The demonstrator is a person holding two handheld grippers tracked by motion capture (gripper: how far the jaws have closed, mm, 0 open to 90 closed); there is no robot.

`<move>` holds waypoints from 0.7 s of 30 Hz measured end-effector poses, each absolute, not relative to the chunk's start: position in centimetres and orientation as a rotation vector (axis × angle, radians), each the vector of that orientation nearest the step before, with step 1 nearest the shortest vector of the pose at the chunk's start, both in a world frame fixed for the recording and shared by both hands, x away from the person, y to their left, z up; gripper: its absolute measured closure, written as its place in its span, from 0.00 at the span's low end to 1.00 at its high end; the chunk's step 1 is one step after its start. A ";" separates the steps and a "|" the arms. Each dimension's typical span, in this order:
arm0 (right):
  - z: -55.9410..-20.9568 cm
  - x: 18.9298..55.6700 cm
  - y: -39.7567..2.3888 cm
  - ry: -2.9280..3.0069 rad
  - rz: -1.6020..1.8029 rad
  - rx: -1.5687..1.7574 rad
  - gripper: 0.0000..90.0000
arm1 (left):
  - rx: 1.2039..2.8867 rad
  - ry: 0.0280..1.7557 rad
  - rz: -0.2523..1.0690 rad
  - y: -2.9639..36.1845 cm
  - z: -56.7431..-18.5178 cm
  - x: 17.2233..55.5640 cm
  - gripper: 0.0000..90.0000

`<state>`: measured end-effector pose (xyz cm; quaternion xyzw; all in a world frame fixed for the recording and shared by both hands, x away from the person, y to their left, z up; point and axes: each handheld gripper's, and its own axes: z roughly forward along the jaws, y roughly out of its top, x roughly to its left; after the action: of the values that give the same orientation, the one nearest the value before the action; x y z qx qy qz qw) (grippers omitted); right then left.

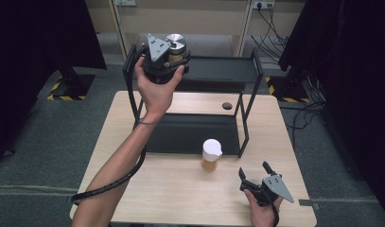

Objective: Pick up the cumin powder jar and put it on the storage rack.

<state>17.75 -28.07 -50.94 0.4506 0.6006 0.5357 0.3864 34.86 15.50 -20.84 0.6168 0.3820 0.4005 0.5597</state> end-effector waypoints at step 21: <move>-50.9 17.8 -28.1 1.532 1.366 1.144 0.06 | 1.489 0.986 0.949 14.9 -20.6 37.5 0.34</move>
<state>17.75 -28.12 -50.95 0.4490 0.6016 0.5363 0.3858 37.47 14.87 -20.60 0.6241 0.4131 0.3976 0.5308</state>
